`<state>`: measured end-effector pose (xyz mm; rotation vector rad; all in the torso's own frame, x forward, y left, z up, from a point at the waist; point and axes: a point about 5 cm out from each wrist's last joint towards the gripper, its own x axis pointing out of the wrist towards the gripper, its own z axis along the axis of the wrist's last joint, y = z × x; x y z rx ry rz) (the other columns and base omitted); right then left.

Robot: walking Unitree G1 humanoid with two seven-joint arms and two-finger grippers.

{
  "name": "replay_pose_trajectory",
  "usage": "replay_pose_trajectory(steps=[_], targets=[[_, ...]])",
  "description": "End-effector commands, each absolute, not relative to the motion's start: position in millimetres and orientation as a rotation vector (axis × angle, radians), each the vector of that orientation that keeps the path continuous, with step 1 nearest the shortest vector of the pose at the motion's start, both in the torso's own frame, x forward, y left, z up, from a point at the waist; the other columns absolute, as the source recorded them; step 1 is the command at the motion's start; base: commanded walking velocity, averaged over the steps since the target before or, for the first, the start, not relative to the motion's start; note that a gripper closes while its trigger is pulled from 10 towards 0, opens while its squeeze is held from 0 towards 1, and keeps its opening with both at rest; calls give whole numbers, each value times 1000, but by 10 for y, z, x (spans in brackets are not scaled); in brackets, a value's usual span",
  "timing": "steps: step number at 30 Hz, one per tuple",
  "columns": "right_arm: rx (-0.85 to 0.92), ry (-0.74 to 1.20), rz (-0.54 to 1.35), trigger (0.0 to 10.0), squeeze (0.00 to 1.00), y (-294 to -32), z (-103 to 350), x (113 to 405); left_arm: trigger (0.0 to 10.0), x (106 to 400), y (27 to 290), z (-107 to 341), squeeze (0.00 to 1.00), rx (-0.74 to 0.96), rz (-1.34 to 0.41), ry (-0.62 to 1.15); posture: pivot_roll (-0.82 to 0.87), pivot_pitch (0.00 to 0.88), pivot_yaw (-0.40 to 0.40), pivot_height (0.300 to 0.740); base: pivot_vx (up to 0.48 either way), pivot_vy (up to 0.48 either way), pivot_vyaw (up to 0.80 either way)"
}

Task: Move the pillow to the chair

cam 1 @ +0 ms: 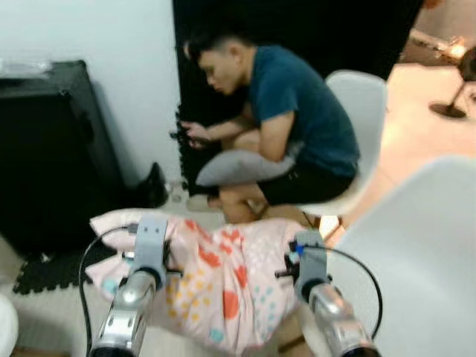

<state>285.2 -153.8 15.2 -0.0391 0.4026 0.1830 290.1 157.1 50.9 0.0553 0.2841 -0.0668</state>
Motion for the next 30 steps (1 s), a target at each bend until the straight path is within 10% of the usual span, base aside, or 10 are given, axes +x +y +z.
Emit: replay_pose_trajectory(steps=[1,30], targets=[[-33,364,201,10000,0,-1500,219,2892,10000,2935,1530,587,0,59,-89,242,10,29,12,740,0,0,-800],[-21,325,147,10000,0,-1557,289,2954,10000,2952,1548,601,0,72,-93,233,10,30,15,740,0,0,-800]])
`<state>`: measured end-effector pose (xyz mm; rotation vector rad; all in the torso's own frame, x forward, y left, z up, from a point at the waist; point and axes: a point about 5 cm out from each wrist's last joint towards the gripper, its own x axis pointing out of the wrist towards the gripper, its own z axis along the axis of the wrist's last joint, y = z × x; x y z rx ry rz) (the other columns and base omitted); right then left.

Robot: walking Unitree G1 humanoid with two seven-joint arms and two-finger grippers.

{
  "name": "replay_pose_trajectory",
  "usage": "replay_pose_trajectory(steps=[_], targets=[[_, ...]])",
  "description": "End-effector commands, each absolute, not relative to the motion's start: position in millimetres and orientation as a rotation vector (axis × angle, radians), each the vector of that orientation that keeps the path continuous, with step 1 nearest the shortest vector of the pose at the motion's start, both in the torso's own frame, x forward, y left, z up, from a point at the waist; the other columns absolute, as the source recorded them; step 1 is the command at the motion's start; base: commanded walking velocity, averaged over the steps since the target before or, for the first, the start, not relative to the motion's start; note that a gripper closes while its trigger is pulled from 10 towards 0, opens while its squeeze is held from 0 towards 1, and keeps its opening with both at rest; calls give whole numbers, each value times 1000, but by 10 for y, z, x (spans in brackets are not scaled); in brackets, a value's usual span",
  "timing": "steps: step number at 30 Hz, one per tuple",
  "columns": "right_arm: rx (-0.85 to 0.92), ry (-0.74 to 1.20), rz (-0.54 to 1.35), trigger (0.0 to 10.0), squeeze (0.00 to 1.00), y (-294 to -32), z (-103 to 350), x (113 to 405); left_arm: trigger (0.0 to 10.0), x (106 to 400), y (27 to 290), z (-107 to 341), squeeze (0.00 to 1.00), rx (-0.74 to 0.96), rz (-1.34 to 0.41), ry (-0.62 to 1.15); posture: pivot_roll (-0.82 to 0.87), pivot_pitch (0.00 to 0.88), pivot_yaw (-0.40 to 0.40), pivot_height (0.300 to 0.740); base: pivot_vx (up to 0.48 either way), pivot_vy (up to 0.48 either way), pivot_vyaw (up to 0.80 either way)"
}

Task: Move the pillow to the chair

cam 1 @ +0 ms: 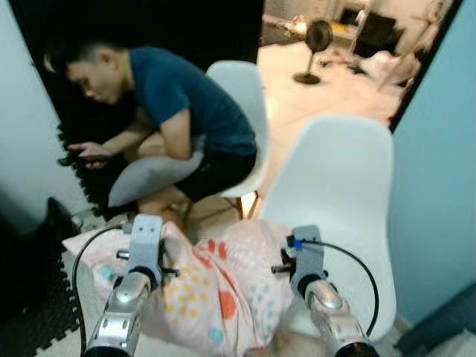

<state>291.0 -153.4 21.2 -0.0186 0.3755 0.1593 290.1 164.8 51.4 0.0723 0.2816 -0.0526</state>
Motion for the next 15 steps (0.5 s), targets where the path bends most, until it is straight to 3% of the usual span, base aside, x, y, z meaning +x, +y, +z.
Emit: replay_pose_trajectory(steps=[1,15], targets=[[-21,323,143,10000,0,-1561,292,2955,10000,2950,1551,600,0,73,-93,234,10,31,15,740,0,0,-800],[-12,318,105,10000,0,-1615,305,2971,10000,2956,1553,603,0,73,-91,234,8,38,16,740,0,0,-800]])
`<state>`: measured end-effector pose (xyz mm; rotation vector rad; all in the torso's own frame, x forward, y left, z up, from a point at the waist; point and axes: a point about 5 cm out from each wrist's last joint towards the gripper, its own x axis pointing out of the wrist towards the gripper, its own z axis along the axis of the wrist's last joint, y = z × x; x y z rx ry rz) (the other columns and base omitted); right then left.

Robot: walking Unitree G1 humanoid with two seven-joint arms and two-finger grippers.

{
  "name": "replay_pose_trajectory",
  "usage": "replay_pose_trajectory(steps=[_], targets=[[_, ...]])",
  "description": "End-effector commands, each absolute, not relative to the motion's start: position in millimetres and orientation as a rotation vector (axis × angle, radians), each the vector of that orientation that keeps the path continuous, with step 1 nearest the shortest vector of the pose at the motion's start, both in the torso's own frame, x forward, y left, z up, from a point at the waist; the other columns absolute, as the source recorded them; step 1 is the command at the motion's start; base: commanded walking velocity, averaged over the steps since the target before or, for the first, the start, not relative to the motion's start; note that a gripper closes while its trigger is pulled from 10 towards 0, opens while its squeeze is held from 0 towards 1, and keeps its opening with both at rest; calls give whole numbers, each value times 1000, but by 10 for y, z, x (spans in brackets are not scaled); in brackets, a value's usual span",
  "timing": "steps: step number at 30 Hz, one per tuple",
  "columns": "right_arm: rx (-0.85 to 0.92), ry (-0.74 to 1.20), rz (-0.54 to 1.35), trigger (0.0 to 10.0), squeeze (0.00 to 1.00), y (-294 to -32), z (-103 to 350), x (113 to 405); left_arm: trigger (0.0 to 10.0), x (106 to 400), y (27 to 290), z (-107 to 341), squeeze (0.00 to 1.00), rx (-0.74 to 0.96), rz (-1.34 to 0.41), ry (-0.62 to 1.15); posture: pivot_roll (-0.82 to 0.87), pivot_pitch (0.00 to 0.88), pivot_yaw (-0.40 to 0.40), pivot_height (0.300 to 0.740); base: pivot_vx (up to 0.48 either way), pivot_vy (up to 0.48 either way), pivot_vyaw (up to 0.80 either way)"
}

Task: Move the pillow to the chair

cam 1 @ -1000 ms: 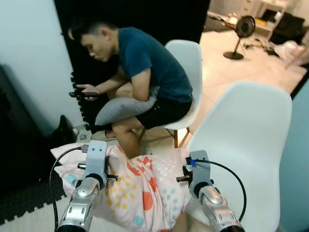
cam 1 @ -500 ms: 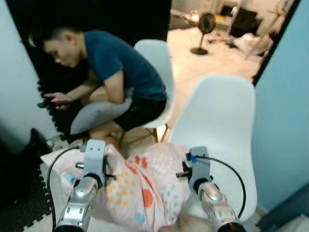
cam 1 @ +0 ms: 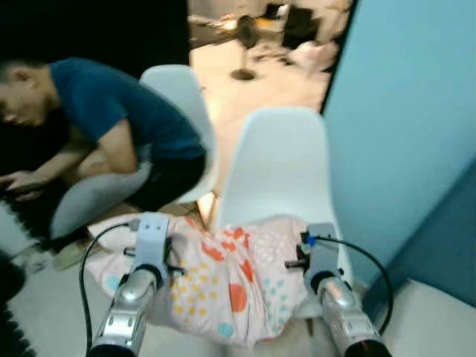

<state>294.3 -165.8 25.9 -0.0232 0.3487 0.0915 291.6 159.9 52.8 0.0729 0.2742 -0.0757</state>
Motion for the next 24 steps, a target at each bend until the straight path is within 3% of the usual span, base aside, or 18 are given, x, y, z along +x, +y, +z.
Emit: replay_pose_trajectory(steps=[1,15,24], targets=[[-12,318,104,10000,0,-1616,305,2971,10000,2956,1551,602,0,72,-92,235,8,38,16,740,0,0,-800],[-2,319,97,10000,0,-1616,299,2971,10000,2960,1550,599,0,70,-91,234,8,44,15,740,0,0,-800],[-25,315,125,10000,0,-1566,308,2982,10000,2972,1564,642,0,37,-62,209,8,44,15,740,0,0,0]])
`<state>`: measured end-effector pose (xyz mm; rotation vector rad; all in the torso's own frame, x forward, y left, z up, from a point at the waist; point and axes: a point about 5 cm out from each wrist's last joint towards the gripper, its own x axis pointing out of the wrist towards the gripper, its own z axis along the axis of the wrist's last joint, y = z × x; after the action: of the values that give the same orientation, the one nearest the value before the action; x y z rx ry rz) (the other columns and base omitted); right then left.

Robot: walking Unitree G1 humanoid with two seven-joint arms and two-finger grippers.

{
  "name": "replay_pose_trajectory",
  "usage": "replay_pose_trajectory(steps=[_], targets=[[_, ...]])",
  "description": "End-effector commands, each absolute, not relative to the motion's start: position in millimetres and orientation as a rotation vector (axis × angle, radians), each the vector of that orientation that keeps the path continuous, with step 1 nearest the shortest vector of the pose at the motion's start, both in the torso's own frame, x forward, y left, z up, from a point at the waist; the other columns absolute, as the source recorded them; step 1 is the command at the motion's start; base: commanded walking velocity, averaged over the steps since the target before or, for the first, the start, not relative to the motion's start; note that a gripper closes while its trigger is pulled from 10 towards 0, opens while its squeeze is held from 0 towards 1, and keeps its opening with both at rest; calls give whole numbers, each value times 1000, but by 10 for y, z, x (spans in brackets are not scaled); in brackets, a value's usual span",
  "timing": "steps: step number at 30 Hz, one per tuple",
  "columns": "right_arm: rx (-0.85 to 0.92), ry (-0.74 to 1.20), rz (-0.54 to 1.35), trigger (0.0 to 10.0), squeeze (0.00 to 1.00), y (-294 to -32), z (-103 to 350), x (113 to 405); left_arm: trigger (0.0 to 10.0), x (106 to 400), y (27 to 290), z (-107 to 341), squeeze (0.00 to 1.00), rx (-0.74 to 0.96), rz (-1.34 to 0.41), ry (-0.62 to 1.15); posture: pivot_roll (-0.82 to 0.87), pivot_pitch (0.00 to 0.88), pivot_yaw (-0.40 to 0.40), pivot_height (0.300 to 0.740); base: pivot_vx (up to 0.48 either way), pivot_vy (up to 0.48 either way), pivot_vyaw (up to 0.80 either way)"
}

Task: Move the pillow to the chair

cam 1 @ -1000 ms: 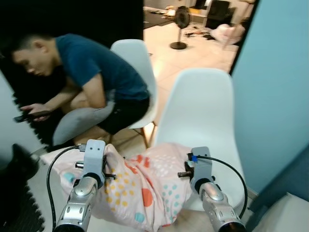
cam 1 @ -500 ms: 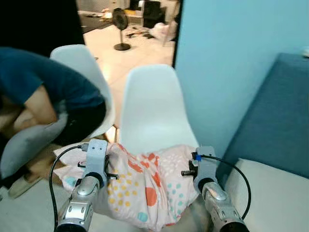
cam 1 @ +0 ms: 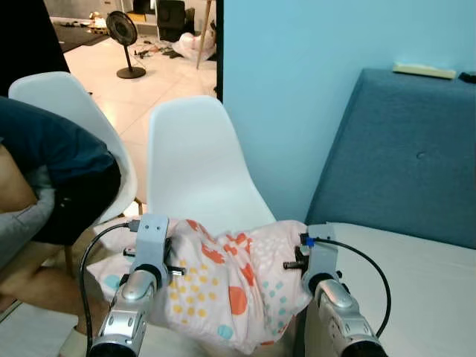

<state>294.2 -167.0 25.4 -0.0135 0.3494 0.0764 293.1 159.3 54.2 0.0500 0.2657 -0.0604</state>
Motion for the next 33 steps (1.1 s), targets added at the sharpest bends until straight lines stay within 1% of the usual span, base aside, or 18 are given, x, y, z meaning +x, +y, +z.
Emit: replay_pose_trajectory(steps=[1,9,12,16,28,33], targets=[[-26,314,129,10000,0,-1560,308,2981,10000,2975,1571,650,0,35,-55,203,13,45,11,740,0,0,0],[-27,309,133,10000,0,-1539,312,2978,10000,2976,1595,667,0,51,-46,190,15,47,11,740,0,0,0],[-23,297,129,10000,0,-1541,325,2982,10000,2969,1557,672,0,49,-72,181,14,47,13,740,0,0,0],[-19,277,129,10000,0,-1546,352,2990,10000,2965,1515,678,0,48,-92,175,12,47,15,740,284,0,0],[-9,267,121,10000,0,-1558,354,2981,10000,2971,1515,683,0,47,-100,170,12,47,17,740,300,0,0],[-1,263,116,10000,0,-1568,357,2982,10000,2973,1516,682,0,47,-103,170,11,45,18,740,305,0,-800]])
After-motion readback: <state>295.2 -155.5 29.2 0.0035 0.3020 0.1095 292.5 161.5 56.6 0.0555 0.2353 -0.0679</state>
